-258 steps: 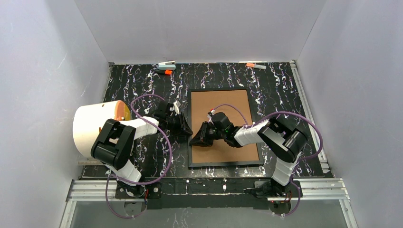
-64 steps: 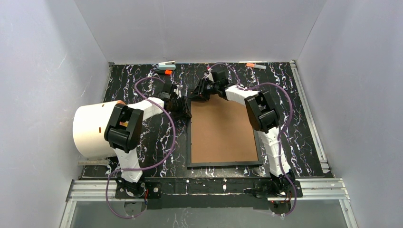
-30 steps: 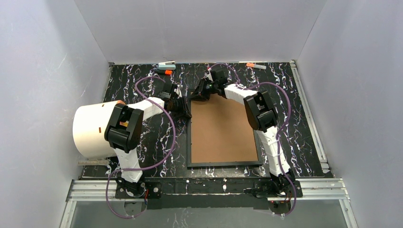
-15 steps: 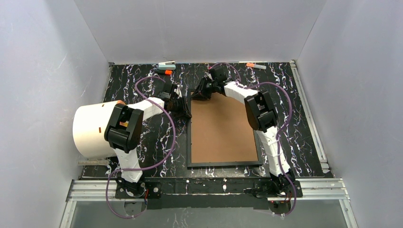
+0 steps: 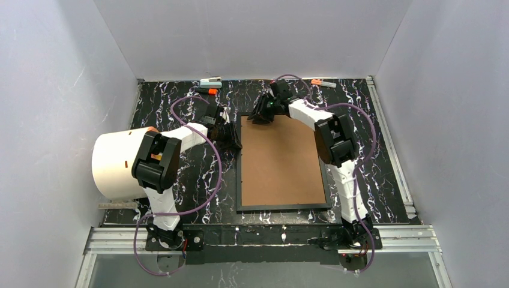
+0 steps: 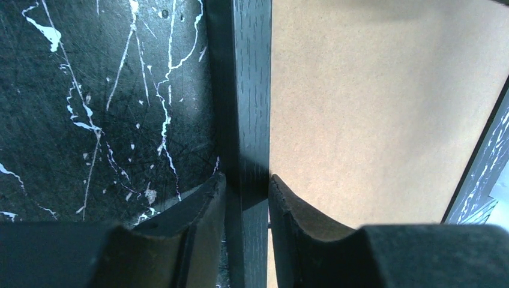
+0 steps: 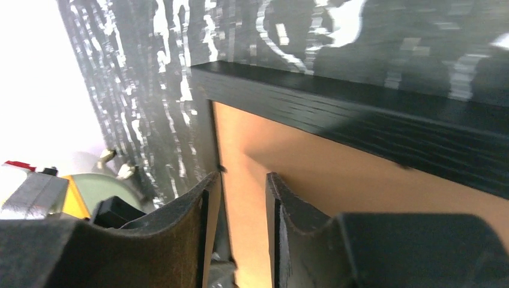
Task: Put the photo into the frame
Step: Install the photo frame at the center of the board, then adjust the photo frame at the center of the board.
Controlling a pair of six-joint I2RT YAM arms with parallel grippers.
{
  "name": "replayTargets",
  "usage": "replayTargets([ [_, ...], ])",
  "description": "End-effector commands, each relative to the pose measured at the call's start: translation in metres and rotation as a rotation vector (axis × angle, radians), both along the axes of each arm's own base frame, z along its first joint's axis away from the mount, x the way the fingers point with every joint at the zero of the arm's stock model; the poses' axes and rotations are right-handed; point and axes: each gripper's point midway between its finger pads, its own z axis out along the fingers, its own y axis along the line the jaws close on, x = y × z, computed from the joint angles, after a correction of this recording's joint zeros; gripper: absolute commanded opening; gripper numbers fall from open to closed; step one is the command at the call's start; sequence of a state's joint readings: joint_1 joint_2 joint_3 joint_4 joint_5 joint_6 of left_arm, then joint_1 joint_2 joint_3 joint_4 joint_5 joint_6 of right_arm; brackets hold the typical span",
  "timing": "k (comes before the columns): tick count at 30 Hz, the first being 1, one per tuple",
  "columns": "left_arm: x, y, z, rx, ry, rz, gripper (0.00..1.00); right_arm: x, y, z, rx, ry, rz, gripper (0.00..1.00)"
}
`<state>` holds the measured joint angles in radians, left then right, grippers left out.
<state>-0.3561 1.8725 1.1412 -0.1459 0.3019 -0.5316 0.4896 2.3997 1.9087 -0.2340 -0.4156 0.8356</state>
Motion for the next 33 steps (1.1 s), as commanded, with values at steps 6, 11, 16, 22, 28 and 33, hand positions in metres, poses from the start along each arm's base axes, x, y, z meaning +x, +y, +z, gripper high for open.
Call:
replayTargets([
  [6, 0.001, 0.022, -0.007, 0.092, 0.032, -0.010, 0.38, 0.015, -0.160, 0.075, -0.204, -0.147, -0.251, 0.52],
  [11, 0.010, 0.015, -0.001, 0.058, 0.015, -0.045, 0.46, -0.029, -0.263, 0.041, -0.368, 0.016, -0.446, 0.71],
  [16, 0.021, 0.005, 0.005, 0.014, 0.003, -0.087, 0.51, -0.068, -0.294, 0.019, -0.416, 0.112, -0.451, 0.87],
  [22, 0.029, -0.014, 0.010, -0.074, 0.007, -0.146, 0.54, -0.097, -0.276, 0.010, -0.337, 0.159, -0.350, 0.90],
  [28, 0.040, -0.024, 0.013, -0.118, 0.001, -0.161, 0.55, -0.117, -0.260, 0.001, -0.249, 0.200, -0.288, 0.90],
  [33, 0.057, -0.040, 0.021, -0.184, -0.015, -0.163, 0.55, -0.131, -0.238, 0.011, -0.120, 0.203, -0.229, 0.87],
])
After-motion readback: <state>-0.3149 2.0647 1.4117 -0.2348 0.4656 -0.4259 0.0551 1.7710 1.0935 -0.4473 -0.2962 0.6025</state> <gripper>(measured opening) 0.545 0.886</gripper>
